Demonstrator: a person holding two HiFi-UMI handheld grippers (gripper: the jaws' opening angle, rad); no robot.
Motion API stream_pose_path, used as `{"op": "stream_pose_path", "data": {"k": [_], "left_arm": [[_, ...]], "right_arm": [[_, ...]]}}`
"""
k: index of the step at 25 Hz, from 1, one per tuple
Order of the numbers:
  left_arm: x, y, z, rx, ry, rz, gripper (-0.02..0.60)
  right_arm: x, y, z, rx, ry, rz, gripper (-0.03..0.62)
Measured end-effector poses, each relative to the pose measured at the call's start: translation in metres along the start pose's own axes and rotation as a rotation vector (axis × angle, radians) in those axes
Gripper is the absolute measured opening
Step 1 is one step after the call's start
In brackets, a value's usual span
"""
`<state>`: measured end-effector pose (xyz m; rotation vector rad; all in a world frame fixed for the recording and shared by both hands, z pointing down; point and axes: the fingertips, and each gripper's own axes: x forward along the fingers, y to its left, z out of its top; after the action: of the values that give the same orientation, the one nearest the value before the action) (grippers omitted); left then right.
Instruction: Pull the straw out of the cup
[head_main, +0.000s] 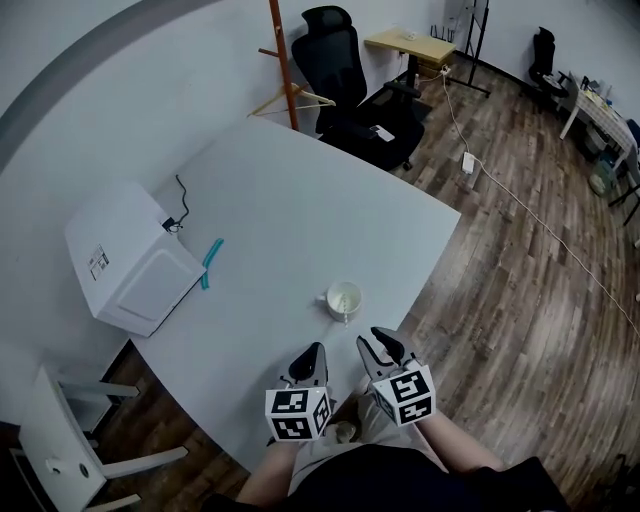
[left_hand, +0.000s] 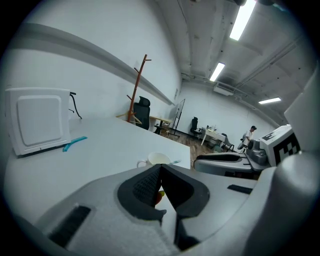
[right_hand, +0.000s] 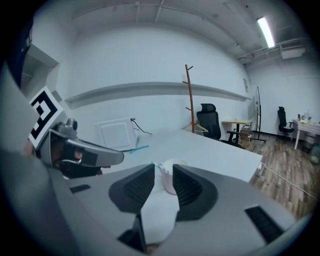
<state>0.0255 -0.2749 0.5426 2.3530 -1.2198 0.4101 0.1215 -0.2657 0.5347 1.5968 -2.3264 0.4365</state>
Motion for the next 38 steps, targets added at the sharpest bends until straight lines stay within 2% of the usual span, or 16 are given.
{"op": "stream_pose_path", "data": {"k": [6,23,38], "left_arm": [[0.005,0.016,-0.007,-0.060,0.002,0.072,0.013],[0.008,0.053,-0.010,-0.137,-0.040,0.239,0.014],[-0.005,0.065,-0.012,-0.168,-0.055,0.307,0.014]], "right_arm": [[0.026,-0.001,-0.011,-0.049,0.051,0.062,0.107],[0.086,0.005,-0.031,-0.163,0.140,0.191,0.107],[0.096,-0.009,-0.018,-0.225,0.115,0.118,0.048]]}}
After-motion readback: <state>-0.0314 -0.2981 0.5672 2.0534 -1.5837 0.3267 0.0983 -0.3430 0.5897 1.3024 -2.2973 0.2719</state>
